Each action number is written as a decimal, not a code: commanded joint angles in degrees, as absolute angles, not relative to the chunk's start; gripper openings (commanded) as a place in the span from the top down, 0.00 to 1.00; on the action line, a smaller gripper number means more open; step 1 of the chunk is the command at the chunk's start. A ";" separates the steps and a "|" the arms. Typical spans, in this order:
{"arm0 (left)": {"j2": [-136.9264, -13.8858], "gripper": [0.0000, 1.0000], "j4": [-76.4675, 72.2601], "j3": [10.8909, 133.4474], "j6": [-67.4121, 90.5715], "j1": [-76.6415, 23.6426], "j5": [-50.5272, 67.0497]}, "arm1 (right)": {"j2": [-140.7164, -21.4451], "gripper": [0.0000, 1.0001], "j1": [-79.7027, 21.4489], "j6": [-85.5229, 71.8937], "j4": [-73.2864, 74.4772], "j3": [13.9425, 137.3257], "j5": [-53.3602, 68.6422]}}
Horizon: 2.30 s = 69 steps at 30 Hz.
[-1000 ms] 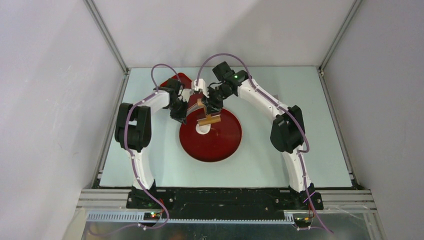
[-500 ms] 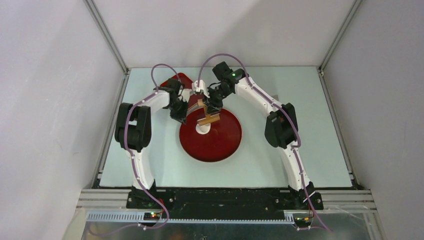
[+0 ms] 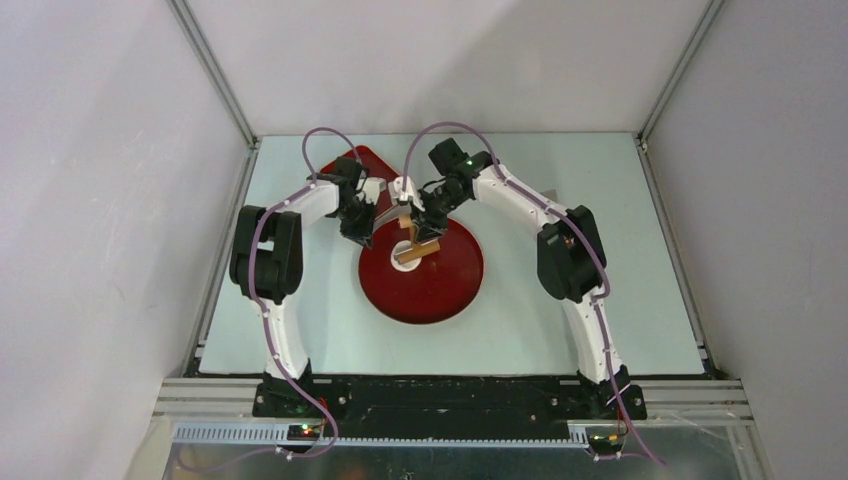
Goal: Roll out the dumpling wrappers from the dough
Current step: Flatten out the dough on the work surface.
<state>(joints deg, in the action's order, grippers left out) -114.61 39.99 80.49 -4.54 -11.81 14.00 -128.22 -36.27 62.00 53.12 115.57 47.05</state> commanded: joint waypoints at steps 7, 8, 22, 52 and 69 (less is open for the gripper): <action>-116.63 1.00 38.16 81.47 -4.79 -11.45 13.85 | -124.11 1.00 -39.57 60.65 58.35 99.61 44.50; -116.63 1.00 38.20 81.47 -4.81 -11.45 13.91 | -123.84 1.00 -39.74 60.56 58.78 99.51 44.49; -116.60 1.00 38.20 81.41 -4.75 -10.99 14.85 | -117.52 1.00 -39.90 46.12 51.15 115.91 41.54; -116.72 1.00 38.15 81.56 -4.63 -10.92 14.90 | -121.02 1.00 -41.99 54.26 48.75 97.07 39.76; -116.62 1.00 38.15 81.48 -4.45 -10.91 14.65 | -115.22 1.00 -44.29 48.49 41.79 83.42 37.31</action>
